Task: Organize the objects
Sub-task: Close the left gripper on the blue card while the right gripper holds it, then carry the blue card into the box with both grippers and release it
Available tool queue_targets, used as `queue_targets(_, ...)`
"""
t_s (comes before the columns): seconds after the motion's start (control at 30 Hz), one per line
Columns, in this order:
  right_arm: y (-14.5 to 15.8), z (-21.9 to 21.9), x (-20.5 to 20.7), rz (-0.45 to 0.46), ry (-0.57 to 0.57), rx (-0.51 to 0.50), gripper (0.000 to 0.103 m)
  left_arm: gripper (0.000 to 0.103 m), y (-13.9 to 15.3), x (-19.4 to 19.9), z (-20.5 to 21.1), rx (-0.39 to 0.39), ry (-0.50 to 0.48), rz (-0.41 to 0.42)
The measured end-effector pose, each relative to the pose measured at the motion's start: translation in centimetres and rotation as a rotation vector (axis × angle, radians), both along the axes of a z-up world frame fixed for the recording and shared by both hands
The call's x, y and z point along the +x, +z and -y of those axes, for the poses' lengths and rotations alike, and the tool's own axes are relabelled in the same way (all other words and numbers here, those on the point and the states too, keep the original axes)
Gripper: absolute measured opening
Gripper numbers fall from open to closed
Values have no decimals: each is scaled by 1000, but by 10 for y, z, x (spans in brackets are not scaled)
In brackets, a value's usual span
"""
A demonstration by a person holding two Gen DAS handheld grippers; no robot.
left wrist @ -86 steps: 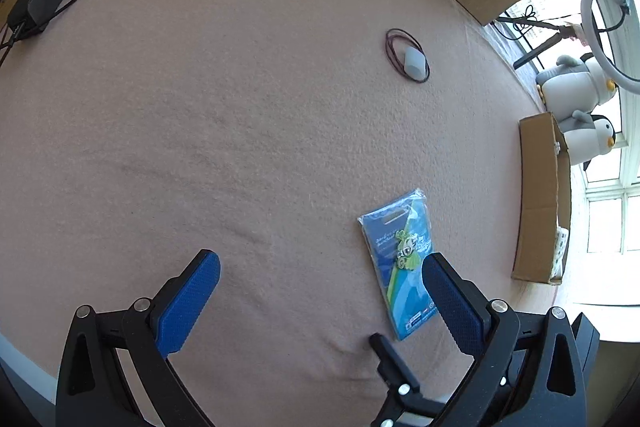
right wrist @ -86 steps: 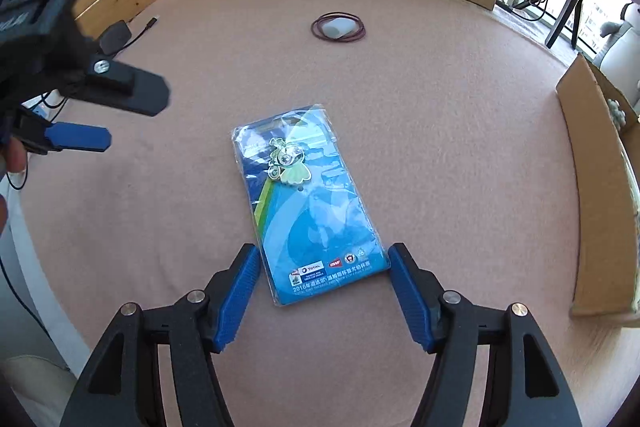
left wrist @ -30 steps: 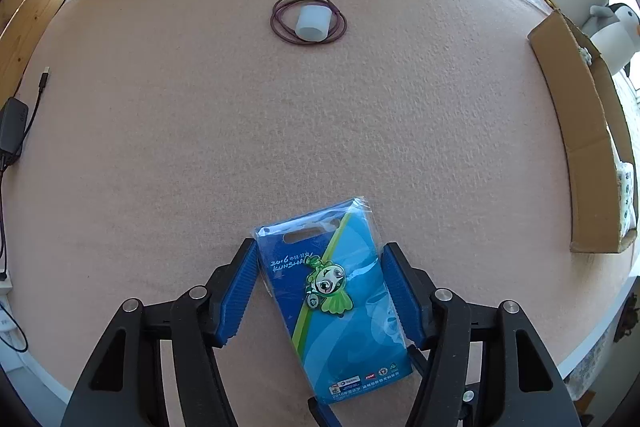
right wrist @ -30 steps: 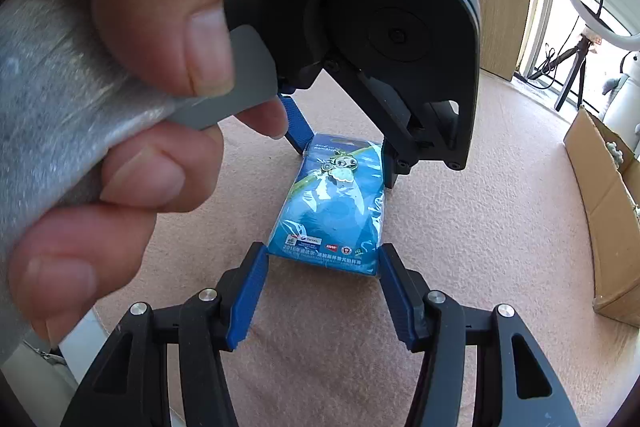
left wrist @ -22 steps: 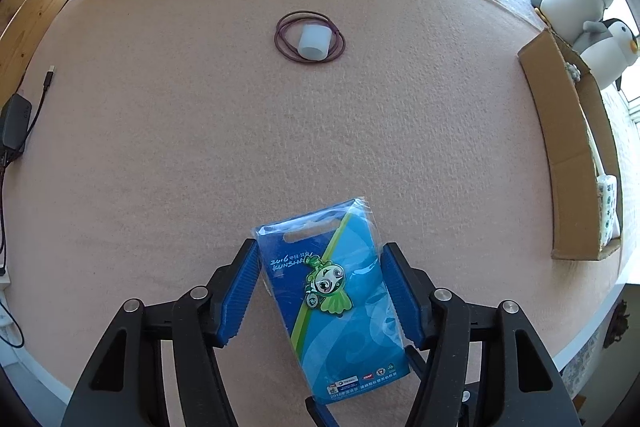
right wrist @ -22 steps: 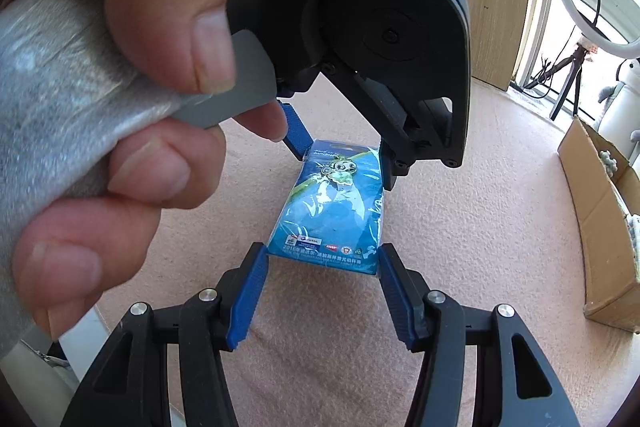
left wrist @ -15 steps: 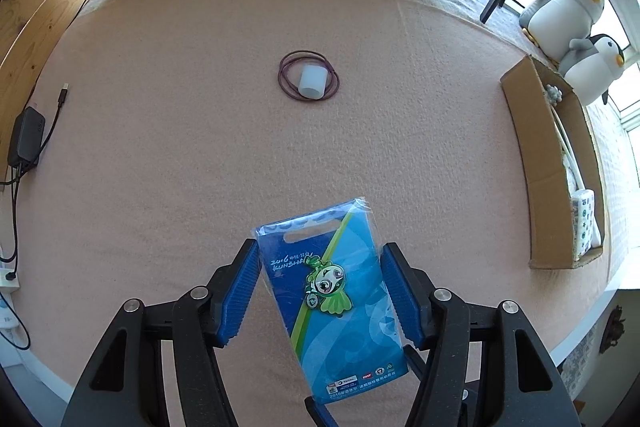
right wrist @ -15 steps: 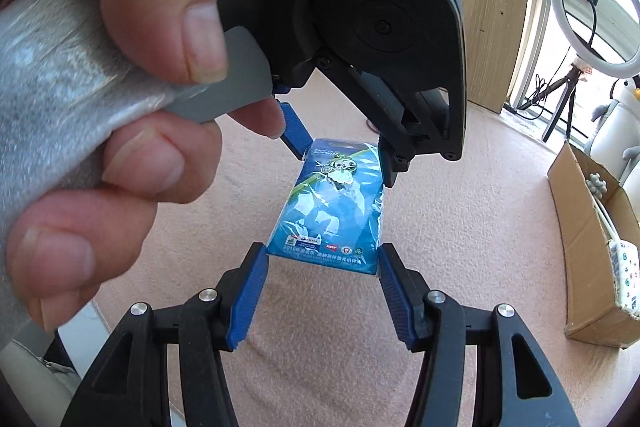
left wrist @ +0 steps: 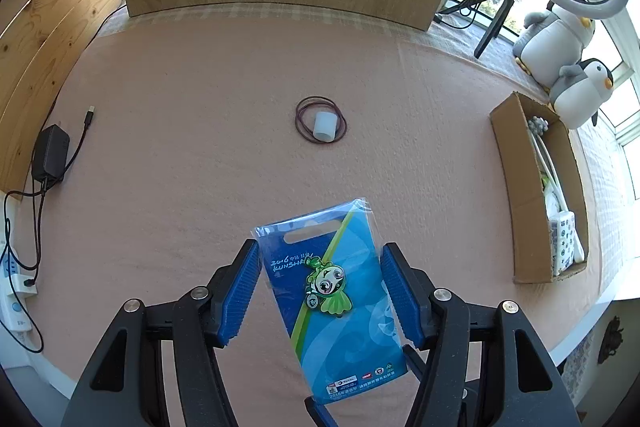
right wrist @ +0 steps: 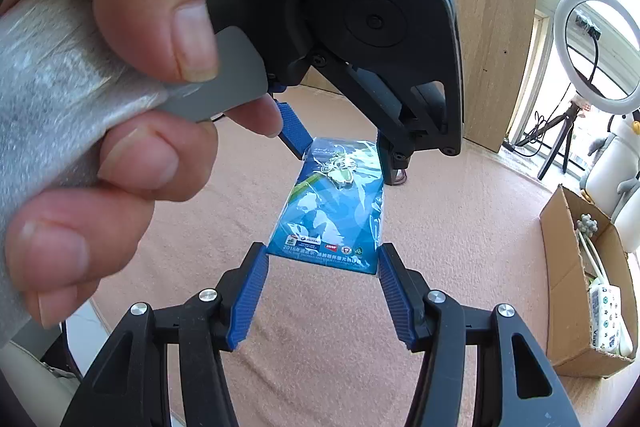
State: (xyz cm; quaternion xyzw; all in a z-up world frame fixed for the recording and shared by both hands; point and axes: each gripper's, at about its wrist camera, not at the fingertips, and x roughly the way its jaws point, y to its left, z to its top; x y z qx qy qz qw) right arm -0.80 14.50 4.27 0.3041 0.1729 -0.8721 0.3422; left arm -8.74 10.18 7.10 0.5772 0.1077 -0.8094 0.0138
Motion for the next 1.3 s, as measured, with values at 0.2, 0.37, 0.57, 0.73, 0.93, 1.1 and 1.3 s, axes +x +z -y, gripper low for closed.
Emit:
queue_targets(0.2,9,3,15,-4,-11,-12,52,64,-1,-10,-8,-9,-15,-12)
queue_targets(0.37,15,-4,19,-10,-42,-28,52,64,3,-16,-24,-20,-49,-15)
queue_targets(0.57,19,-20,25,-21,-94,-33,52,64,10,-21,-51,-22,-110,-23)
queue_targets(0.73,25,-42,17,-43,-154,-38,52,64,21,-30,-87,-22,-180,-42)
queue_targets(0.93,36,-79,0,-83,-240,-37,52,64,36,-44,-142,-14,-277,-74)
queue_targets(1.1,42,-114,-15,-110,-324,-29,52,64,41,-56,-196,0,-365,-92)
queue_targets(1.3,44,-159,-31,-124,-431,-12,52,64,38,-68,-259,21,-466,-95)
